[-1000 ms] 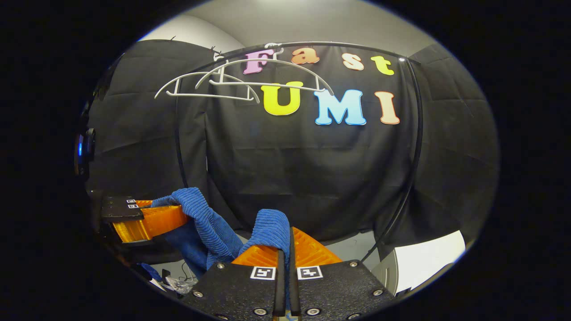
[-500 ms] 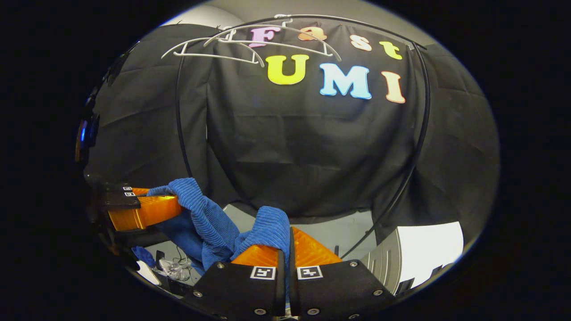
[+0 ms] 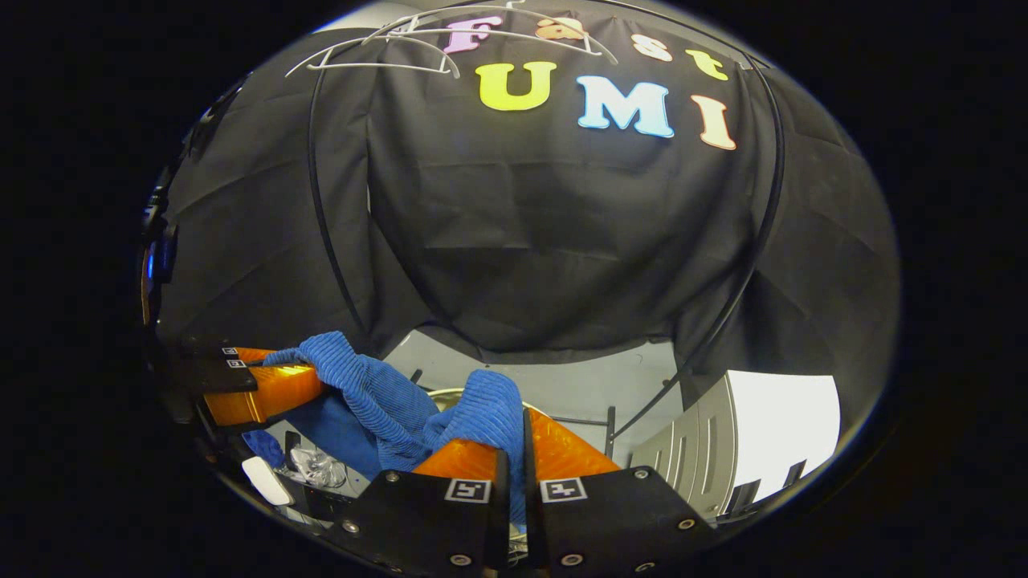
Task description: Grasp the clothes on the hanger with both hands and then place them into the laundry hamper below.
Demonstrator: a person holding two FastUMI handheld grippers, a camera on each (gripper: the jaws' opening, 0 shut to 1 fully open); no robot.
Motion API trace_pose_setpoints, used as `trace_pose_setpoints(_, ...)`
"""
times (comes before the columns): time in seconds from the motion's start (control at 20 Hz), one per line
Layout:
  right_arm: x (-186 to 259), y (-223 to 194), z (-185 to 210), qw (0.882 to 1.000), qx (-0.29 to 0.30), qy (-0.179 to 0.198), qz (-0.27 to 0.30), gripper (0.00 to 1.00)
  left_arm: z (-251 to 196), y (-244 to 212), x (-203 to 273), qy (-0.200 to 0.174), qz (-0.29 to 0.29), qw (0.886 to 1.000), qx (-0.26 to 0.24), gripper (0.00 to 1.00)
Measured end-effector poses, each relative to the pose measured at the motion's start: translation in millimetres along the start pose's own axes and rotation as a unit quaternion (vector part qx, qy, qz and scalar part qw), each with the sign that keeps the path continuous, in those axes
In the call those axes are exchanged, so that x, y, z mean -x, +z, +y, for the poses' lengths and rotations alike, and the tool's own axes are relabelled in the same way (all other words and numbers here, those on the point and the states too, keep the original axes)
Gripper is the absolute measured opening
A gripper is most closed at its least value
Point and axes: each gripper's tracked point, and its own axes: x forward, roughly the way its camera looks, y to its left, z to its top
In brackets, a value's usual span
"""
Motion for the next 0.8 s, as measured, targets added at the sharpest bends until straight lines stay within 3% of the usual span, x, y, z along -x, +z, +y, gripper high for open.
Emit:
trace_pose_setpoints(0.1,-3,-14,5,1.000,-0.001,0.004,0.018,0.13,-8,-16,-3,-0.013,0.020,1.000,0.006,0.05)
trace_pose_setpoints(0.2,-5,-21,4,1.000,-0.003,0.003,0.025,0.28,-9,-30,-1,-0.020,0.035,0.999,0.017,0.03)
trace_pose_setpoints(0.25,-4,-19,6,1.000,-0.006,0.005,0.023,0.44,-11,-32,-5,-0.030,0.037,0.998,0.027,0.26)
trace_pose_setpoints(0.3,-3,-20,8,1.000,-0.008,0.006,0.023,0.54,-10,-35,-5,-0.033,0.038,0.998,0.036,0.49)
trace_pose_setpoints(0.35,-3,-18,7,1.000,-0.007,0.005,0.023,0.73,-4,-38,-8,-0.026,0.039,0.998,0.040,0.72)
trace_pose_setpoints(0.4,-3,-17,6,1.000,-0.005,0.002,0.023,0.83,0,-39,-5,-0.019,0.039,0.998,0.042,0.94)
trace_pose_setpoints(0.45,-4,-16,4,1.000,-0.005,-0.002,0.022,0.93,4,-39,-4,-0.013,0.037,0.998,0.044,0.96)
trace_pose_setpoints(0.5,-4,-16,4,1.000,-0.007,-0.004,0.021,0.94,5,-37,-3,-0.010,0.034,0.998,0.046,0.95)
trace_pose_setpoints(0.8,13,-1,-4,0.999,-0.024,-0.022,-0.001,0.94,13,-6,18,-0.004,-0.002,0.999,0.045,0.95)
